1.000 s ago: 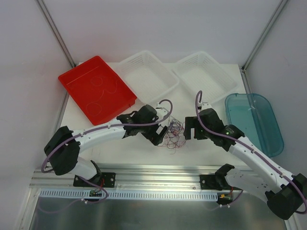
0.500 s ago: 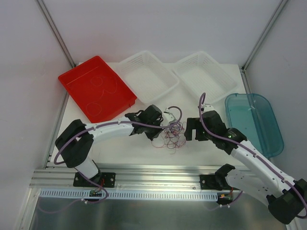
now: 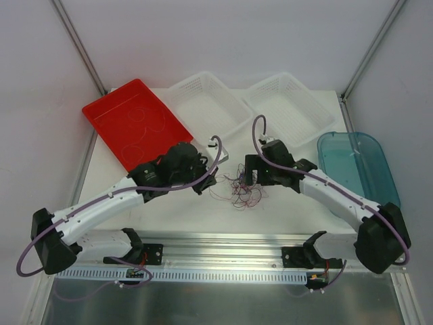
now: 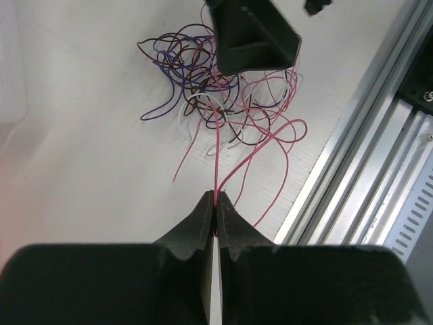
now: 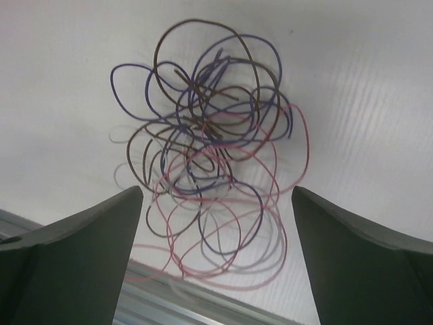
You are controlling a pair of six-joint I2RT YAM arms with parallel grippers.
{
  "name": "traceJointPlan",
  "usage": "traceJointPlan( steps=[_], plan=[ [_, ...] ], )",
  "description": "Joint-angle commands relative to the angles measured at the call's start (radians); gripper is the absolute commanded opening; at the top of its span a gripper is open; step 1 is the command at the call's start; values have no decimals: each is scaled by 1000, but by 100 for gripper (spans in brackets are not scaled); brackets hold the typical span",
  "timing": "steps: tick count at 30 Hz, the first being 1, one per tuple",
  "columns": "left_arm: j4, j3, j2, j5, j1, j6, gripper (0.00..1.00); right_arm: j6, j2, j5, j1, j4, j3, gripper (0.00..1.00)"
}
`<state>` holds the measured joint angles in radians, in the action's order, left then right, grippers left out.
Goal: Untangle the cables
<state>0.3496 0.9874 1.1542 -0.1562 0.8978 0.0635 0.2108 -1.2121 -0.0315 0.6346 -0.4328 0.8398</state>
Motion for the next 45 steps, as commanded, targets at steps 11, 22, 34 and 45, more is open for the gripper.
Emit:
traceJointPlan(
  steps=[11, 22, 34, 45],
  plan=[
    [204, 258, -179, 316, -51, -34, 0, 105, -334, -85, -19, 100, 35, 71],
    [334, 505, -91, 480, -431, -109, 0, 84, -146, -225, -217, -59, -113, 41],
    [416, 556, -73, 555, -531, -51, 0, 35, 77, -179, -403, -179, -102, 33],
    [280, 248, -123, -65, -392, -208, 0, -126, 207, 24, -340, -196, 10, 67]
  ],
)
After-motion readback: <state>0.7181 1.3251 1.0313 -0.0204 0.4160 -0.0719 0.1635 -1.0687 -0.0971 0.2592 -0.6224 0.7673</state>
